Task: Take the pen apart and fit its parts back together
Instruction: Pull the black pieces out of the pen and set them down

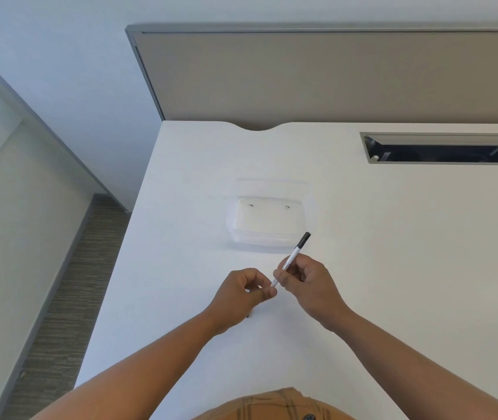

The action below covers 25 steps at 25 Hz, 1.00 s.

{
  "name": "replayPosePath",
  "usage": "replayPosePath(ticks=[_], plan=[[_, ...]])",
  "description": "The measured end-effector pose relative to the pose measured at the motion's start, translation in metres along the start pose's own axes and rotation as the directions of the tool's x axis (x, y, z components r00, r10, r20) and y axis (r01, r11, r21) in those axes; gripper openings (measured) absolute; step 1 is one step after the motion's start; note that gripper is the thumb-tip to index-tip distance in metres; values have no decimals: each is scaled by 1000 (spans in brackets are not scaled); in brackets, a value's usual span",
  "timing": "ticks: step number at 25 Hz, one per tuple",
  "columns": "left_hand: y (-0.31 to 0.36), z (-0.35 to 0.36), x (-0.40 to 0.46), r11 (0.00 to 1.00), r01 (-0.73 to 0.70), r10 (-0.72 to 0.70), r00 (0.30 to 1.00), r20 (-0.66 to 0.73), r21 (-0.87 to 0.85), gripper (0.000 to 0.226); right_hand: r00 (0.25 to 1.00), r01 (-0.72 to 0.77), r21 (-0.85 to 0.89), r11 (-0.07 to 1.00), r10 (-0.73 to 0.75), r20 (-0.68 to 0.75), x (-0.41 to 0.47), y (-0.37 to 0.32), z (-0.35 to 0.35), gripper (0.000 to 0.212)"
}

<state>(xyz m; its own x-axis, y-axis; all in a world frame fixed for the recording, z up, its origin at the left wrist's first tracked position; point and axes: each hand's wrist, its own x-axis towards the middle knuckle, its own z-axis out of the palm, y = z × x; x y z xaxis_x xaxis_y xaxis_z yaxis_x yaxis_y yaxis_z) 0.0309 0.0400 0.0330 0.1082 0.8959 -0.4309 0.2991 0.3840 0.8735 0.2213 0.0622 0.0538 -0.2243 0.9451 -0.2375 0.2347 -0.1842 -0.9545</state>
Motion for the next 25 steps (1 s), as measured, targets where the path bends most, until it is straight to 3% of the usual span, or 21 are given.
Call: replayPosePath(ticks=[3,5,8,12,15,17,22,25], plan=[[-12,-9,3,934,-53,105,986,-129,354,21,992,109,-253,961,-120,-29,1,8,0,15],[-21,-19,6,790,-24,114,988,-107,612,57,993,104,-344,933,-116,-13,3,13,1,16],[-29,-28,9,573,53,-103,995,7,818,108,989,119,-361,925,-144,-43,6,14,4,19],[-34,-27,11,469,30,-208,975,77,883,133,937,313,-383,869,-349,-25,5,18,12,13],[-36,-26,12,451,27,-210,975,77,892,136,968,243,-524,816,-239,76,6,36,15,16],[-36,-26,12,444,24,-197,978,72,896,136,977,210,-505,837,-203,71,8,41,14,16],[-35,-27,11,443,19,-184,981,69,896,136,964,253,-429,867,-264,34,8,28,11,16],[-35,-27,11,443,21,-182,981,67,896,136,924,352,-448,822,-382,25,6,27,11,26]])
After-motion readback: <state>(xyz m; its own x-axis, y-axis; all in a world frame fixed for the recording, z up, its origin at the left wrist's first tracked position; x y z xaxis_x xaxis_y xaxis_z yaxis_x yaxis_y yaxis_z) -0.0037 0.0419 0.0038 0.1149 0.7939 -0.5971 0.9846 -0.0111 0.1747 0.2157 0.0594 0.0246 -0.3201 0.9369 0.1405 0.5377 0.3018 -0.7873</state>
